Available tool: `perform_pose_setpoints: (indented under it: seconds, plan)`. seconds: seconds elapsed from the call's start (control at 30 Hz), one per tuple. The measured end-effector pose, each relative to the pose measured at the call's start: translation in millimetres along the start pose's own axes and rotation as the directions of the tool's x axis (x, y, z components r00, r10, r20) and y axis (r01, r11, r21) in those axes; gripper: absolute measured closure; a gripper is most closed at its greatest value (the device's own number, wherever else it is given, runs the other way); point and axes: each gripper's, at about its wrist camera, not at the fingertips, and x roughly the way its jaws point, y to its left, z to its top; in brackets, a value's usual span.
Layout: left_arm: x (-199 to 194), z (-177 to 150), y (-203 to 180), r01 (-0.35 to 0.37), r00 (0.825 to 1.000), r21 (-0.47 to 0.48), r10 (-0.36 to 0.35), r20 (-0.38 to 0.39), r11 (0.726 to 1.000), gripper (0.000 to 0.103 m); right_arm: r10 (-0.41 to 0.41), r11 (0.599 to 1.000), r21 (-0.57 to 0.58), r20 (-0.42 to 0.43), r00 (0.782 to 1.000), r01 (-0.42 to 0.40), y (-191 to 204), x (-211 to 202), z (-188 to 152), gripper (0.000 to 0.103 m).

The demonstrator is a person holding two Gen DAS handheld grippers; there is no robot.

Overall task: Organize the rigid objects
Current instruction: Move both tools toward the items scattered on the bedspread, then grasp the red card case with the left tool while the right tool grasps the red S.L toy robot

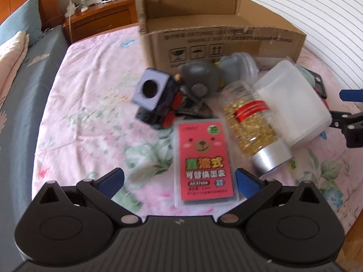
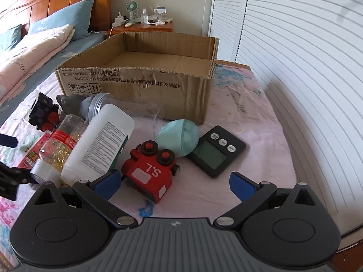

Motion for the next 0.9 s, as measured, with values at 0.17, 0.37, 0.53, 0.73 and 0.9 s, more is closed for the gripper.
perform_pose_setpoints:
  seconds: [0.17, 0.37, 0.53, 0.73, 0.9]
  plan:
    - [-7, -9, 18, -0.04, 0.999, -0.026, 0.04, -0.011, 0.999, 0.001, -0.06, 0.998, 0.021, -0.046, 0.997, 0.061, -14, 6, -8, 0.0]
    - [-8, -12, 50, -0.112, 0.994, -0.104, 0.11, -0.022, 0.988, 0.001, -0.087, 0.991, 0.098, -0.071, 0.994, 0.094, -44, 4, -22, 0.0]
    - [-10, -13, 57, -0.13, 0.991, -0.168, 0.125, -0.045, 0.977, 0.001, -0.044, 0.994, 0.102, -0.03, 0.999, 0.047, -38, -5, -21, 0.0]
    - [-20, -5, 34, -0.09, 0.996, -0.104, 0.091, 0.009, 0.991, 0.001, -0.025, 0.994, 0.108, -0.003, 1.0, 0.025, -25, 0, -6, 0.0]
    - [-16, 8, 24, -0.06, 0.997, -0.091, 0.064, 0.04, 0.994, 0.001, -0.016, 0.994, 0.112, 0.029, 0.999, 0.013, -19, -8, 0, 0.0]
